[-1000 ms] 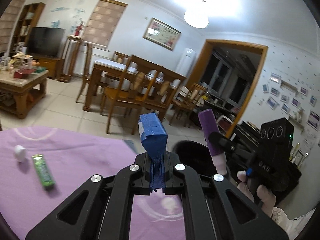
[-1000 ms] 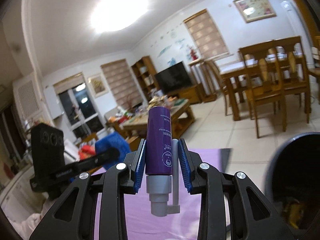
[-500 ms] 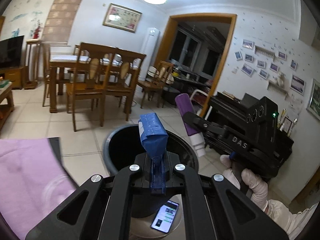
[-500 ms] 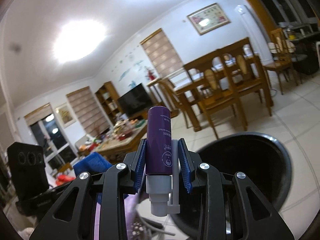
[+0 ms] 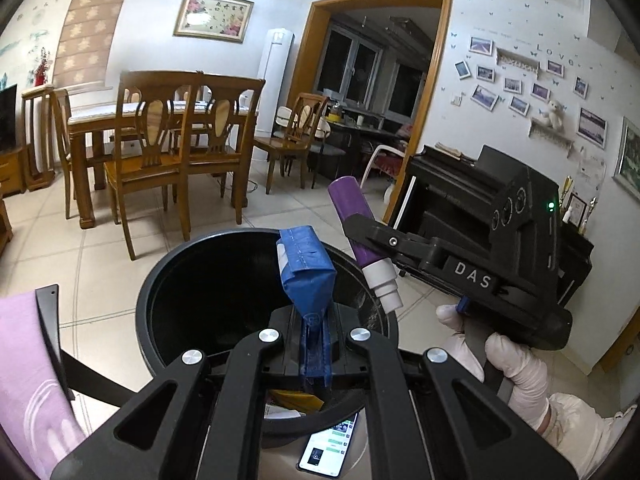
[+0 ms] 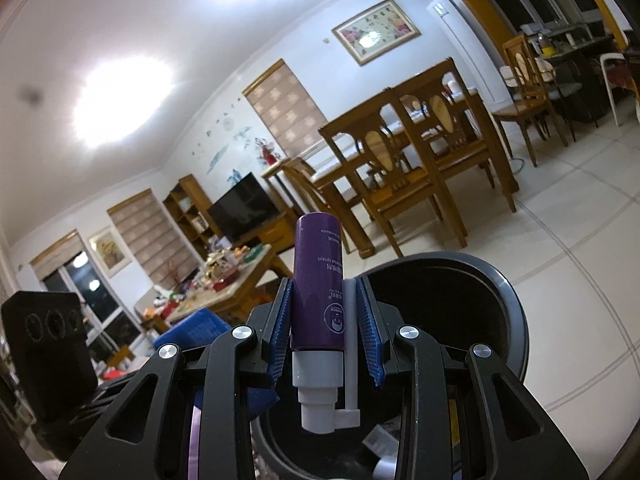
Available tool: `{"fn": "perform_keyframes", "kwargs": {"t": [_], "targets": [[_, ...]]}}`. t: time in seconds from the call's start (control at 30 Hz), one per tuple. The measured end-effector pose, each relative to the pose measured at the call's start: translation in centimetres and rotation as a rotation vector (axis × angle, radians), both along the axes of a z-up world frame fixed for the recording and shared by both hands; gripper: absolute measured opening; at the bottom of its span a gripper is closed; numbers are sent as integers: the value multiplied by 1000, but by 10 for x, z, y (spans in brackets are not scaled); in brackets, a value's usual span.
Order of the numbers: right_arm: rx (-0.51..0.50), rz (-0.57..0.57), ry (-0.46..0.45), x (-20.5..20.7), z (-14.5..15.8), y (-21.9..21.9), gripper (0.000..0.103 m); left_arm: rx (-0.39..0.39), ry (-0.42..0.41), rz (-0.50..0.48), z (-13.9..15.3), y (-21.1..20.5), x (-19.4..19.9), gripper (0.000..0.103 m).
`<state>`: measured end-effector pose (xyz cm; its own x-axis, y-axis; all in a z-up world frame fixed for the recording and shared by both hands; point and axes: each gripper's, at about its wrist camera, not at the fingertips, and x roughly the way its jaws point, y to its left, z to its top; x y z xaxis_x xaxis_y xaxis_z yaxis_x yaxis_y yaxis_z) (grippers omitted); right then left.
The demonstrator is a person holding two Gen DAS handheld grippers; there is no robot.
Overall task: Collect trash
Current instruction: 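Carry wrapper and spray bottle over the black bin and open both tools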
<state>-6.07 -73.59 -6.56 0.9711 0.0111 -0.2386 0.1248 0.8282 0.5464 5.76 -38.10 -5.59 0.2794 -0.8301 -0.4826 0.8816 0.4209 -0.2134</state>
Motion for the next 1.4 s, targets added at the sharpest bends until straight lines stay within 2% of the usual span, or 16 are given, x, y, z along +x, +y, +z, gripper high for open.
{"fn": "perform_keyframes", "kwargs": {"t": [0.73, 0.87, 0.97, 1.17, 1.23, 1.27, 1.3, 1.37, 1.4], "targets": [[24, -22, 56, 36, -32, -4, 32, 41, 46, 2, -16, -20, 9, 6], [17, -29, 66, 38, -33, -2, 30, 48, 52, 7, -19, -23, 11, 7], [15, -33, 71, 40, -39, -2, 24, 53, 55, 10, -21, -25, 12, 7], [21, -34, 73, 43, -47, -4, 24, 64, 60, 6, -23, -29, 12, 7], [23, -38, 60, 42, -49, -3, 26, 68, 58, 9, -24, -29, 11, 9], [26, -40, 56, 42, -50, -3, 37, 70, 57, 10, -24, -30, 11, 9], [31, -43, 54, 42, -49, -5, 55, 77, 57, 13, -24, -31, 11, 11], [50, -49, 42, 38, -53, -7, 70, 88, 59, 23, -26, -32, 13, 35], [62, -53, 33, 36, -54, -8, 71, 90, 51, 40, -27, -31, 12, 69]]}}
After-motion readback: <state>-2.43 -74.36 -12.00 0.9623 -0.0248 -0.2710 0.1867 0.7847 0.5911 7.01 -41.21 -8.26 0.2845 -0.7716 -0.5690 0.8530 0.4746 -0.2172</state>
